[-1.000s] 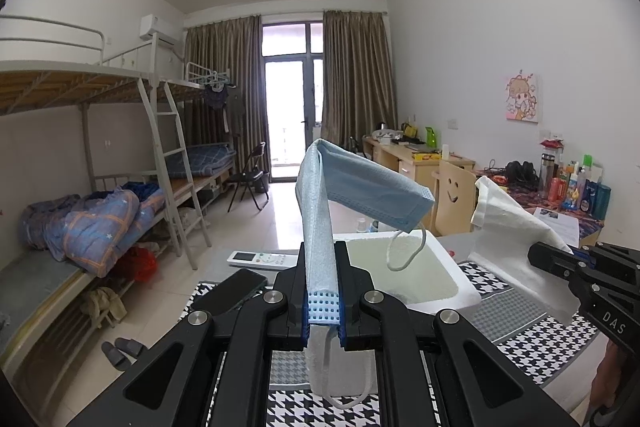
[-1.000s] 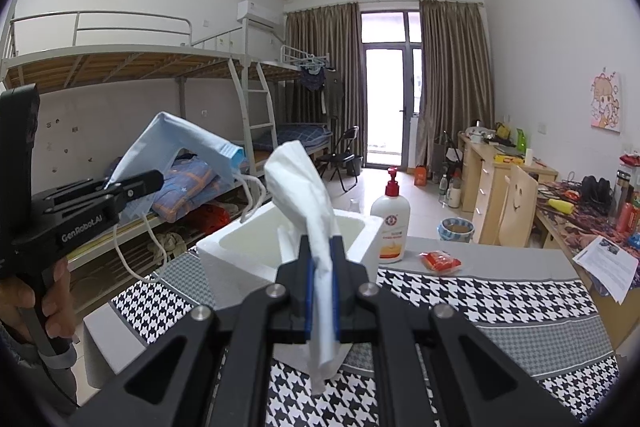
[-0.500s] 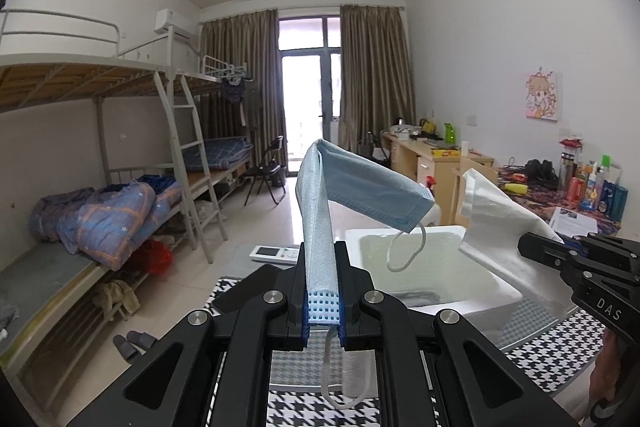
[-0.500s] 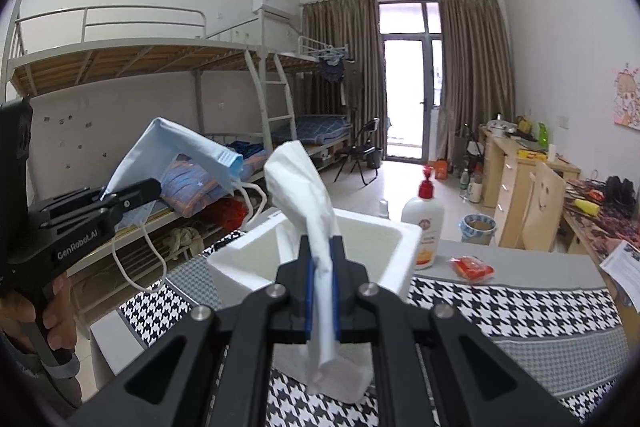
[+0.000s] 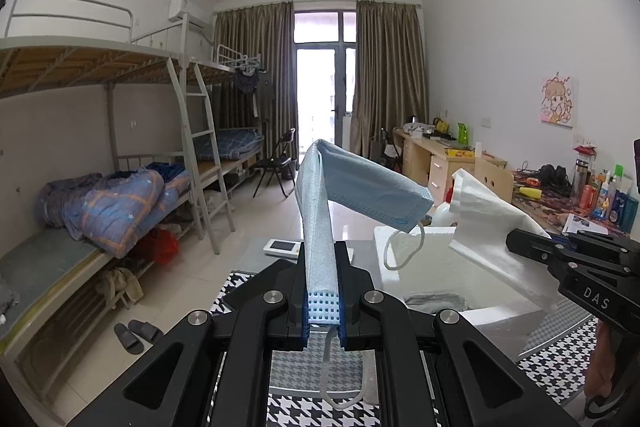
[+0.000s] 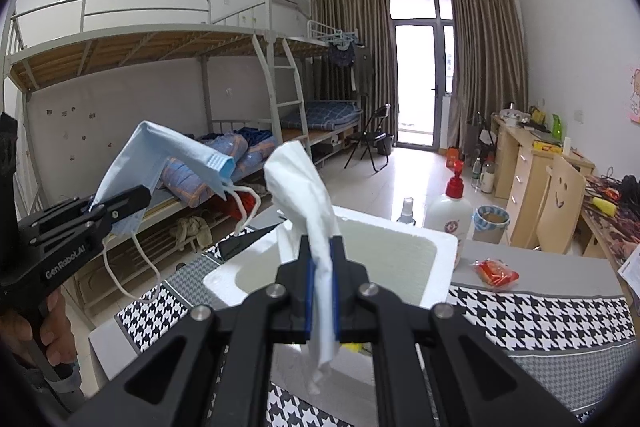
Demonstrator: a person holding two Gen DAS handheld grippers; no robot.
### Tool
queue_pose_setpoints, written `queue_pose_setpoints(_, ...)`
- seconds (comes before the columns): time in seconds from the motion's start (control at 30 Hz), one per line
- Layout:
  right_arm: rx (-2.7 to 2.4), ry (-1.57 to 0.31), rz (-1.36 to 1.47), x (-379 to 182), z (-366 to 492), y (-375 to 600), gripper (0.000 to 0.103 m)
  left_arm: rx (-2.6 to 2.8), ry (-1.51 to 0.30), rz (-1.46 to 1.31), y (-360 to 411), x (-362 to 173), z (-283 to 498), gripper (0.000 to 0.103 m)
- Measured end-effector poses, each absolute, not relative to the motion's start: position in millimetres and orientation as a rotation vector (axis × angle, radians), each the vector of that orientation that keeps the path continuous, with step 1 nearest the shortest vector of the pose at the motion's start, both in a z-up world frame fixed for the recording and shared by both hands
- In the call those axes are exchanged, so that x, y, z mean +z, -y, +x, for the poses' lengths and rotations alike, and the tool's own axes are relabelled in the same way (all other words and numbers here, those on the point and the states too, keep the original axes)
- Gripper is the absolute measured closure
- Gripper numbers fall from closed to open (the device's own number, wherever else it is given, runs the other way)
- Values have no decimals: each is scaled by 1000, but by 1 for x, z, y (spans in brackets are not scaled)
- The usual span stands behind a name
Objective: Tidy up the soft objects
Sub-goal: 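Lower the white tissue into the foam box and open the right tool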
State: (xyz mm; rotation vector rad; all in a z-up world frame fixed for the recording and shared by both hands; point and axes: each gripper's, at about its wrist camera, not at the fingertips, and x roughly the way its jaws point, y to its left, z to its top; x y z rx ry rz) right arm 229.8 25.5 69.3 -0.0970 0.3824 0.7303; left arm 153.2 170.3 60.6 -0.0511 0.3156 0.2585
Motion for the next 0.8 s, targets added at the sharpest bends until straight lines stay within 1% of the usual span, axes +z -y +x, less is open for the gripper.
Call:
queue_pose_setpoints(0.37, 702, -415, -97, 65, 247, -36, 93, 248, -334, -59, -177, 57, 163, 93)
queue_pose_setpoints(0.63, 700, -476, -97, 58, 263, -44, 93, 250, -336, -65, -182, 56, 164, 93)
queue_pose_setpoints(0.67, 700, -485, -97, 56, 265, -44, 91, 251, -337, -65, -182, 56, 164, 93)
queue_pose_setpoints(0.7, 699, -495, -97, 55, 267, -44, 88, 252, -336, -66, -183, 56, 164, 93)
queue_pose_setpoints(0.73, 696, -500, -91, 55, 268, -44, 74, 252, -337, -66, -183, 56, 165, 93)
queue_pose_setpoints(0.77, 689, -501, -85, 55, 270, -42, 51, 253, -337, -67, -184, 56, 165, 93)
queue_pose_setpoints(0.8, 684, -499, -80, 54, 270, -41, 38, 253, -337, -70, -184, 55, 165, 93)
